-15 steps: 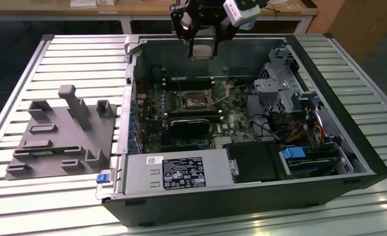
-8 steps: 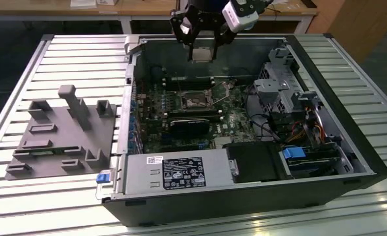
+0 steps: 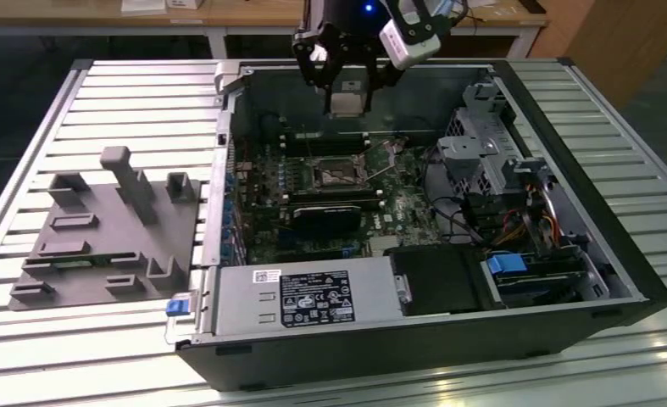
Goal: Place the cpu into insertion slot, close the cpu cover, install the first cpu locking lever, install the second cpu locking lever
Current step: 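Place the cpu into insertion slot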
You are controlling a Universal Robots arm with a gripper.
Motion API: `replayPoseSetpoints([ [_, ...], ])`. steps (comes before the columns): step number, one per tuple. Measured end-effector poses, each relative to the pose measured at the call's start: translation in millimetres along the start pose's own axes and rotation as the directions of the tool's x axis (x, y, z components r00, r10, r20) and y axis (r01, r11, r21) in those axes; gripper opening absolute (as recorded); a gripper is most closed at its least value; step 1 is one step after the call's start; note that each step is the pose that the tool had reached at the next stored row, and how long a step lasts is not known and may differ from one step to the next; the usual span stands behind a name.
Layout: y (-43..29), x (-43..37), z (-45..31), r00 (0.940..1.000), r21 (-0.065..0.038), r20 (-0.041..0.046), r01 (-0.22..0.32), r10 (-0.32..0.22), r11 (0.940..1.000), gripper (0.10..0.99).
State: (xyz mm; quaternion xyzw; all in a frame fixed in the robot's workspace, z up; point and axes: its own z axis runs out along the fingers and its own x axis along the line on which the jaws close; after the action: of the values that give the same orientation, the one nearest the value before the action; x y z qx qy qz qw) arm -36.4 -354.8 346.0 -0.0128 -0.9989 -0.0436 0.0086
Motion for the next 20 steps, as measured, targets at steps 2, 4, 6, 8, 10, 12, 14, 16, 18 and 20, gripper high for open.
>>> replayPoseSetpoints([
  [2, -0.3, 0.1, 3.7, 1.0, 0.0, 0.0004, 0.0, 0.0, 1.0, 0.537],
  [4, -0.6, 0.2, 7.3, 1.0, 0.0, 0.0009, 0.0, 0.0, 1.0, 0.537],
  [6, -0.9, 0.4, 10.2, 1.0, 0.0, 0.0019, 0.0, 0.0, 1.0, 0.537],
  [8, -1.2, 0.5, 13.3, 1.0, 0.0, 0.0035, 0.0, 0.0, 1.0, 0.537],
  [10, -1.5, 0.6, 16.9, 1.0, 0.0, 0.0052, 0.0, 0.0, 1.0, 0.537],
  [12, -1.8, 0.7, 20.5, 1.0, 0.0, 0.0064, 0.001, -0.001, 1.0, 0.537],
  [14, -2.1, 0.8, 24.1, 1.0, 0.0, 0.007, 0.001, -0.001, 1.0, 0.537],
  [16, -2.5, 0.9, 27.7, 1.0, 0.0, 0.0076, 0.001, -0.001, 1.0, 0.537],
  [18, -2.8, 1.1, 31.3, 1.0, 0.0, 0.0086, -0.002, 0.002, 1.0, 0.537],
  [20, -3.0, 1.2, 33.9, 0.9999, 0.0, 0.01, -0.013, 0.013, 0.9999, 0.537],
])
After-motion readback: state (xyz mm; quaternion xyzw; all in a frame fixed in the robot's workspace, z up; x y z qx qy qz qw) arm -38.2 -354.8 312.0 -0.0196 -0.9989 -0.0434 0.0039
